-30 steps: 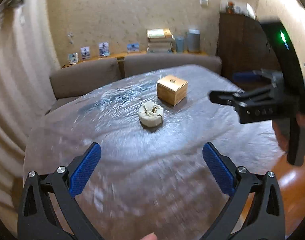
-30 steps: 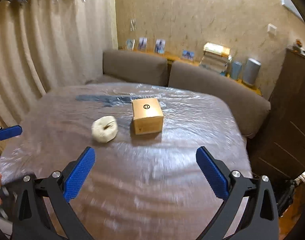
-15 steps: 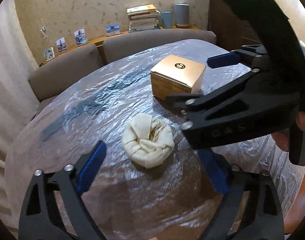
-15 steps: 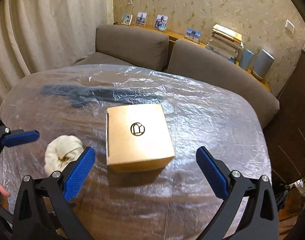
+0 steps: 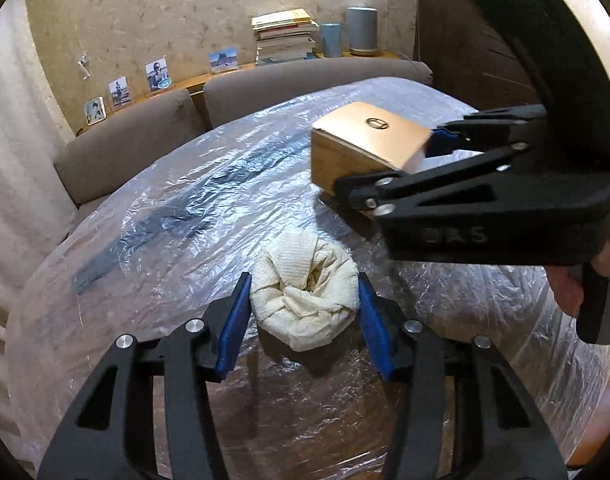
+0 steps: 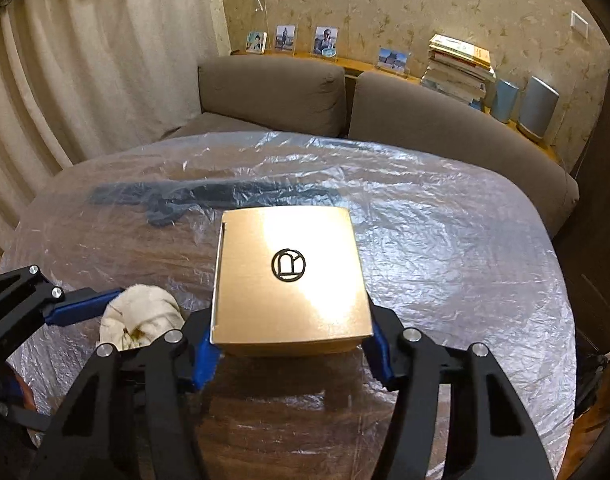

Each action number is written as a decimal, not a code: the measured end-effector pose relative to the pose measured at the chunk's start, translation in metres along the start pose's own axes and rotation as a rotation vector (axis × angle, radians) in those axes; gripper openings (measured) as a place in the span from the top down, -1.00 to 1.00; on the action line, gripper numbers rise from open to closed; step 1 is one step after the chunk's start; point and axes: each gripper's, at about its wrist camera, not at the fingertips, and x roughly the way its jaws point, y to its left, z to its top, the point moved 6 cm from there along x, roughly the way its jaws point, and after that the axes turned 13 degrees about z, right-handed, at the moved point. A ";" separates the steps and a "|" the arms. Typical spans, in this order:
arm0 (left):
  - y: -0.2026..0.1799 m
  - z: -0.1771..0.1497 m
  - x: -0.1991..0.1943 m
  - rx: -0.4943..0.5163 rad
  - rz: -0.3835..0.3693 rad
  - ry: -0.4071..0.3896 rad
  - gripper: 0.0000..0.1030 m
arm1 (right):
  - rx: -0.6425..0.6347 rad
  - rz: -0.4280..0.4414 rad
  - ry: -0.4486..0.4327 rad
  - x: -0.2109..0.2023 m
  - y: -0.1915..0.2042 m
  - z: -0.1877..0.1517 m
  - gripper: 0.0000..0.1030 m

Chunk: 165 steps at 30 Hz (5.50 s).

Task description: Collect trash

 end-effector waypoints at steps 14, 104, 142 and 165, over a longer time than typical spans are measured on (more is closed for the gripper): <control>0.025 -0.014 -0.026 -0.096 0.044 0.002 -0.01 | 0.031 0.056 -0.026 -0.038 0.012 -0.026 -0.13; -0.086 -0.299 -0.125 -0.122 0.007 0.297 -0.01 | -0.032 0.226 0.350 -0.091 0.129 -0.351 -0.14; 0.149 -0.114 -0.154 -0.466 0.305 -0.086 -0.97 | -0.002 -0.105 -0.140 -0.157 0.000 -0.091 -0.92; 0.202 -0.093 0.027 -0.574 0.371 0.206 -0.98 | 0.159 -0.221 -0.003 -0.028 -0.119 -0.037 -0.93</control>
